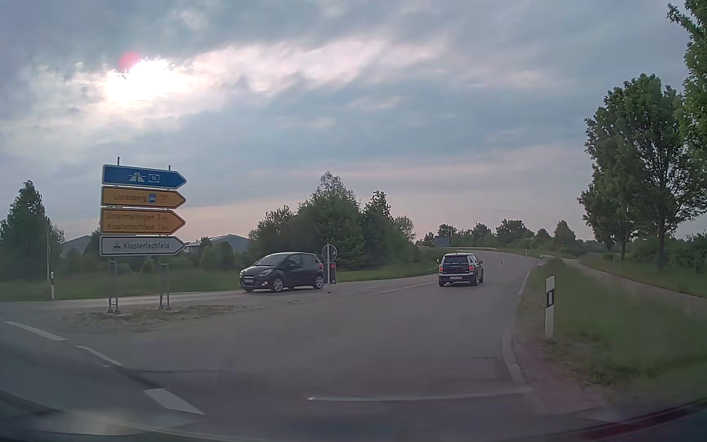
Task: Follow the waypoints while adhering to traffic rules and regulations
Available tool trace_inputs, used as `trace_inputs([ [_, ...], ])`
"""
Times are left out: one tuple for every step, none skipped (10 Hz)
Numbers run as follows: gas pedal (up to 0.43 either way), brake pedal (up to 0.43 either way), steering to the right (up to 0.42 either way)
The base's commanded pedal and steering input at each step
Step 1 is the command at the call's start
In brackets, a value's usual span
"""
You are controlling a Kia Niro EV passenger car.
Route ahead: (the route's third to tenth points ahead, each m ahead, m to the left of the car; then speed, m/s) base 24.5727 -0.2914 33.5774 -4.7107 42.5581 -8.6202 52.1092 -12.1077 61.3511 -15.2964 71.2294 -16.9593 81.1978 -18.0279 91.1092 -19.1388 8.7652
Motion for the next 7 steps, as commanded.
trace_inputs([
  [0.209,0.000,0.055],
  [0.209,0.000,0.066],
  [0.209,0.000,0.074],
  [0.220,0.000,0.078],
  [0.220,0.000,0.080],
  [0.220,0.000,0.080],
  [0.220,0.000,0.082],
])
